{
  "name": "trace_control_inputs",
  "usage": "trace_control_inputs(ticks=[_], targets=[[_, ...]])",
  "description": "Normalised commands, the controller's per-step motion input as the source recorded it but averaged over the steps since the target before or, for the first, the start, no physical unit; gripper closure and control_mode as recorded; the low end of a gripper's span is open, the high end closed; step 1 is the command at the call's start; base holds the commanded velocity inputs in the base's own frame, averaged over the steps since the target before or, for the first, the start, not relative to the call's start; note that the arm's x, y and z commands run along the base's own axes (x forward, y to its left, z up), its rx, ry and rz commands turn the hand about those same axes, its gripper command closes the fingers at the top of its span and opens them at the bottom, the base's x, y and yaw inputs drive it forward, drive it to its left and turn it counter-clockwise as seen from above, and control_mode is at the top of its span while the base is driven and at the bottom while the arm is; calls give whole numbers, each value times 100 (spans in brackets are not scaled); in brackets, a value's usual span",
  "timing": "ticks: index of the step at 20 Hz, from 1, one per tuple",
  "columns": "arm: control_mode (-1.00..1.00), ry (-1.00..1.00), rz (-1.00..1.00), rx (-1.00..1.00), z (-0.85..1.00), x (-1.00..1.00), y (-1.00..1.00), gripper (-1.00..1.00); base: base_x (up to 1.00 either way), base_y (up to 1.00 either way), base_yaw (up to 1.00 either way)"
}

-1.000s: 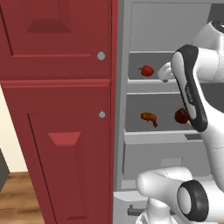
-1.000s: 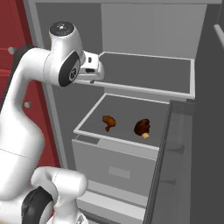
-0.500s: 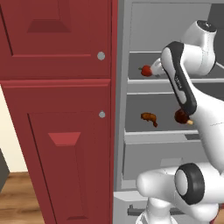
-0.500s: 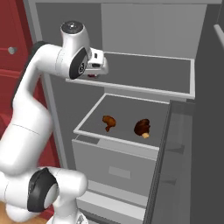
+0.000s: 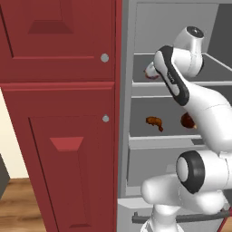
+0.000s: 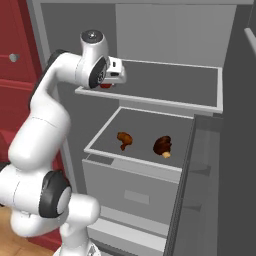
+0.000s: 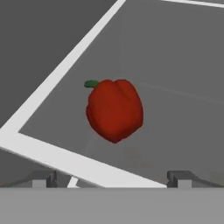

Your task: Gather the bell pepper and lemon wedge from the fridge and place them on a tray on the dining counter. Then gather the steak and chicken drumstick from the fridge and place them on the other tray.

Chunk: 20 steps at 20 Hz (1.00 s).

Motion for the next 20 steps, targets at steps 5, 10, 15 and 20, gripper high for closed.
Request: trace_control_inputs(ticks=[5,10,15,20], targets=[[-100,-1,0,0,-10,76,11,-100,0,0,0],[-100,-3,0,0,0,63,0,-100,0,0,0],[-100,-1,0,0,-4,42,4,-100,0,0,0],[-100,0,0,-2,-27,2,20,-100,0,0,0]])
